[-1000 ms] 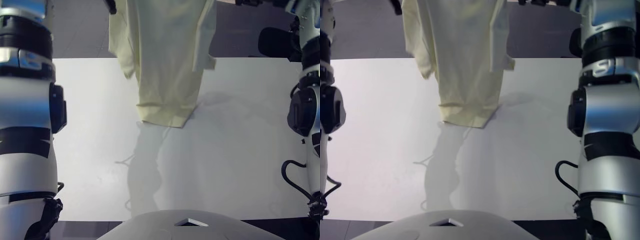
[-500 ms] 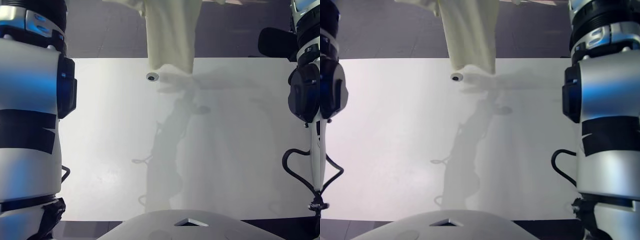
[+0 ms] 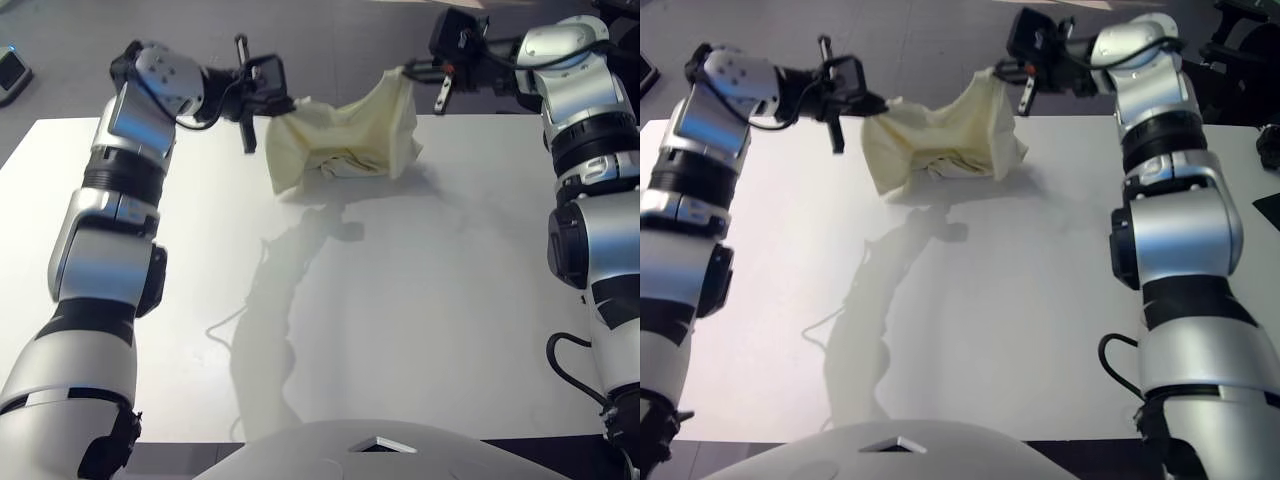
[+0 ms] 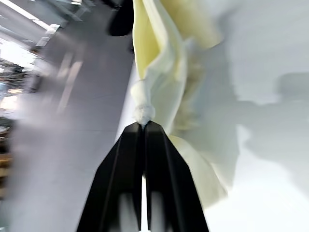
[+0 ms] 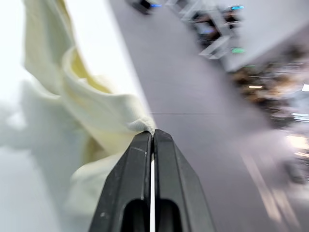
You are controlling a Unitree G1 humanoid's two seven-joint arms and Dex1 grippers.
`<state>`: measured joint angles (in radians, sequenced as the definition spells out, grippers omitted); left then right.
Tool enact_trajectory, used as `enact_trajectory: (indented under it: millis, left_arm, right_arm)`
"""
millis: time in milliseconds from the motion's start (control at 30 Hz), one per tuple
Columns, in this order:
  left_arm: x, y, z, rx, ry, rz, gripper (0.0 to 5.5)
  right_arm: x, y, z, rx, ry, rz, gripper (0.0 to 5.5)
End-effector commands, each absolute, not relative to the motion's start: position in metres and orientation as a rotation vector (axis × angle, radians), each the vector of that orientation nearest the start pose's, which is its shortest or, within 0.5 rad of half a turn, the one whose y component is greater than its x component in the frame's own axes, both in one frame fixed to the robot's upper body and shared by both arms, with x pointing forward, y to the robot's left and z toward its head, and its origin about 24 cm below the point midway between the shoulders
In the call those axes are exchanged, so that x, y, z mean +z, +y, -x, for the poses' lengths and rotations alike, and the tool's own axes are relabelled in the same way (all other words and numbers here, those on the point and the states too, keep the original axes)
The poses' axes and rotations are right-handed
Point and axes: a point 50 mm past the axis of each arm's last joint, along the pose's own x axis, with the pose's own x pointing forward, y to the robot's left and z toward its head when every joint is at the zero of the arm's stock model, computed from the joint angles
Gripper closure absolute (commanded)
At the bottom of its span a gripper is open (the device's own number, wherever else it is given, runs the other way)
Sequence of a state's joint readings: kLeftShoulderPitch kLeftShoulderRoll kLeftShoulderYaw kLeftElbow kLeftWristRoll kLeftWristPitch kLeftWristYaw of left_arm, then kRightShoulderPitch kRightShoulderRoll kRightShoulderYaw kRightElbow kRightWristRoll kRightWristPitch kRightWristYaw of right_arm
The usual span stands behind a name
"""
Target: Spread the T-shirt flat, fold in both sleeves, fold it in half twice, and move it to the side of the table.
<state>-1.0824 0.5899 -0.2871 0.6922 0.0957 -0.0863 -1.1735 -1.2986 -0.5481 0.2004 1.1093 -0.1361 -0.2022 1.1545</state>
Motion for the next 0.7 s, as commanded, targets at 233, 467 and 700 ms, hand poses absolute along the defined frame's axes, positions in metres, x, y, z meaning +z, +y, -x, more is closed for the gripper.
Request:
enact_trajectory:
  millis: [233, 467, 700]
  left_arm:
    - [0.178, 0.174, -0.24, -1.739, 0.415, -0.909, 5.48]
    - [0.142, 0.168, -0.195, -1.883, 0.561, -0.842, 5.48]
    - [0.12, 0.175, -0.174, -1.89, 0.685, -0.828, 5.48]
  right_arm:
    - [0.16, -0.193, -0.259, 1.734, 0.602, 0.639, 5.5]
    - [0.132, -0.175, -0.221, 1.787, 0.643, 0.552, 5.5]
    - [0.114, -0.169, -0.188, 1.811, 0.705, 0.545, 5.5]
